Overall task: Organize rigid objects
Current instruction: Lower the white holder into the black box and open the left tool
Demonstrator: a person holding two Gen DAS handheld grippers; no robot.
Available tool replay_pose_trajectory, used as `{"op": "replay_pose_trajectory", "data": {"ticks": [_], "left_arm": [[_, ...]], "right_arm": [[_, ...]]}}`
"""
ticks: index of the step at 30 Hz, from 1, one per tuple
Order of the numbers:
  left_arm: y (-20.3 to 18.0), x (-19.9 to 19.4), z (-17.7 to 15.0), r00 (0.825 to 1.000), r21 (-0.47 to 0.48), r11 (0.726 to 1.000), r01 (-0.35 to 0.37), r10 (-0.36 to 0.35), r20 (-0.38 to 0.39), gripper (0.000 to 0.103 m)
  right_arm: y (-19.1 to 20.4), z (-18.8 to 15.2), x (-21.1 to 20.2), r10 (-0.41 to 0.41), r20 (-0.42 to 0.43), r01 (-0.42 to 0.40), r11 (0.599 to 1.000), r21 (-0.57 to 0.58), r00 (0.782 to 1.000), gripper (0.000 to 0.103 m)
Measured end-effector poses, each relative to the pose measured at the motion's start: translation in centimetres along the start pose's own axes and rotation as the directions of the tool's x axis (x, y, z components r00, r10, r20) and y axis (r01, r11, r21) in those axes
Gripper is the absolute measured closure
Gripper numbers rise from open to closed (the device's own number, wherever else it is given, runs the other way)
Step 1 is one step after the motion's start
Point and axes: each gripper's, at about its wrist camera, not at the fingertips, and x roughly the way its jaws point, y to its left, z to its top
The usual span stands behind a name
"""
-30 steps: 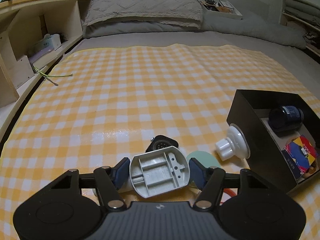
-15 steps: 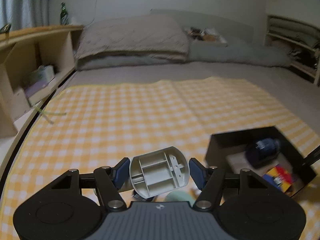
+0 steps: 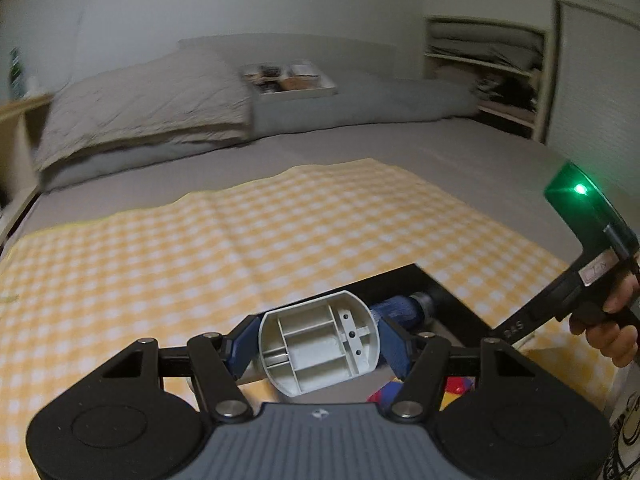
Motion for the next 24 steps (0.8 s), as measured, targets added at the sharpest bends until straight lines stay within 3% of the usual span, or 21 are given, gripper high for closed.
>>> {"op": "replay_pose_trajectory", "data": {"ticks": [4, 10, 20, 21, 23, 24], "left_arm": [[-1.7, 2.0, 0.3, 1.0, 0.06, 0.998, 0.026, -0.026, 0.004, 0.038], [-3.2, 4.7, 0.1, 0.997, 0.164, 0.984, 0.064, -0.056, -0.053, 0.038], [-4.0, 6.9, 0.0, 0.989, 0.246, 0.963, 0.111, -0.083, -0.121, 0.037], [-3.9, 7.0, 0.0, 0.989, 0.252, 0.962, 0.107, -0.077, -0.125, 0.036], [-3.7, 7.0, -0.1, 0.988, 0.245, 0.964, 0.103, -0.07, -0.141, 0.024], [-3.6, 7.0, -0.1, 0.987, 0.237, 0.966, 0.105, -0.072, -0.142, 0.024]], "right_arm": [[0.0, 0.1, -0.1, -0.002, 0.002, 0.002, 1.0, -0.004, 1.0, 0.094], [0.0, -0.1, -0.2, 0.004, 0.003, -0.004, 1.0, -0.004, 1.0, 0.094], [-0.1, -0.1, -0.2, 0.004, 0.006, -0.004, 1.0, -0.008, 1.0, 0.094], [-0.1, -0.1, -0.2, 0.004, 0.006, -0.004, 1.0, -0.007, 1.0, 0.094], [-0.1, -0.1, -0.2, 0.006, 0.006, -0.006, 1.0, -0.007, 1.0, 0.094], [-0.1, -0.2, -0.2, 0.007, 0.006, -0.007, 1.0, -0.005, 1.0, 0.093]]}}
